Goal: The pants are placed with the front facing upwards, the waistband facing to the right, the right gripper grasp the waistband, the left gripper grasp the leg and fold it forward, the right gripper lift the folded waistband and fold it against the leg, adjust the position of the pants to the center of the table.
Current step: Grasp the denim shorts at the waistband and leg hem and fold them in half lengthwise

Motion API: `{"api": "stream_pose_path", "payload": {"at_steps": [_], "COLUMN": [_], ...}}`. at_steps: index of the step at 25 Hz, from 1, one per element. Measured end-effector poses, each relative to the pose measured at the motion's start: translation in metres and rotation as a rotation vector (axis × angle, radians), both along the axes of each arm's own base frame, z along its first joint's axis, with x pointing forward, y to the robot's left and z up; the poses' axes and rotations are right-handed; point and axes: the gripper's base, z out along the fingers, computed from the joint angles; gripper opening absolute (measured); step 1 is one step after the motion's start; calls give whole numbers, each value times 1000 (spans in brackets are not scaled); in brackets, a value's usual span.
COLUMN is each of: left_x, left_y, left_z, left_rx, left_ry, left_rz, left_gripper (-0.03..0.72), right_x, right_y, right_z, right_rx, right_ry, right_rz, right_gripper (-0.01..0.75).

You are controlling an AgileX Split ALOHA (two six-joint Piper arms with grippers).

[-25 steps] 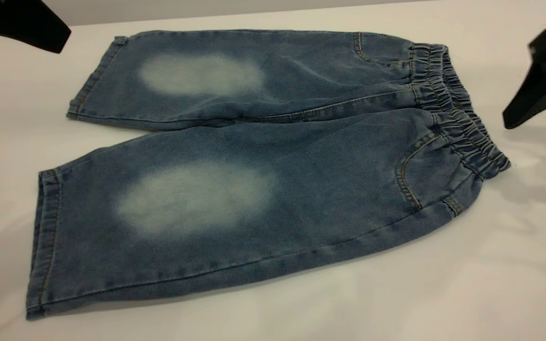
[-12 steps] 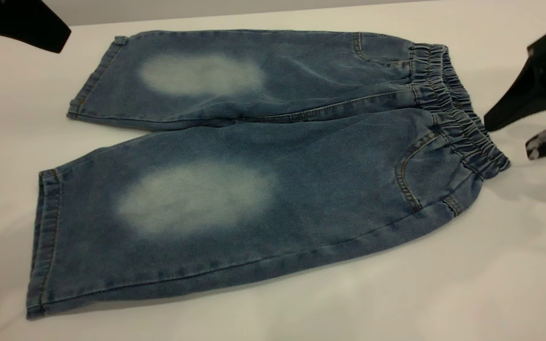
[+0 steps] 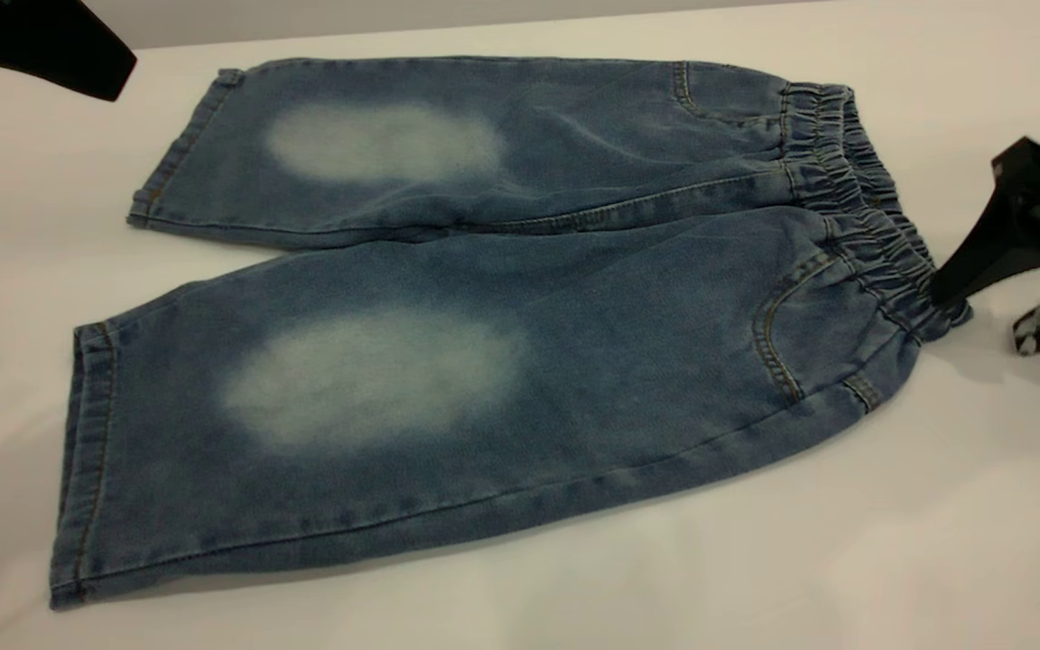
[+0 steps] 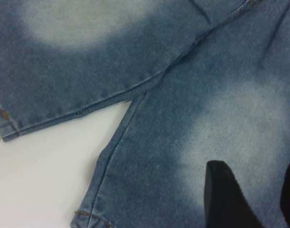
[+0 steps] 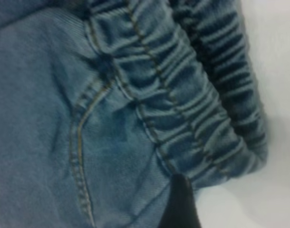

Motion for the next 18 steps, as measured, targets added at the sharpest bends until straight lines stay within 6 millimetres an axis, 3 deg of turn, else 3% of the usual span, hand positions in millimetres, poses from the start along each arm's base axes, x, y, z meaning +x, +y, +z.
{"api": "stream_pose_path", "payload": {"at_steps": [18], "left_x": [0], "left_y": [0], "left_z": [0], "left_rx": [-2], "left_ry": [5], "left_rz": [-3], "left_gripper": [284], "right_x": [15], "right_y": [2], "right_z": [-7], "right_rx": [47], "right_ry": [-35], "right_rz": [7], "right_gripper": [479]}}
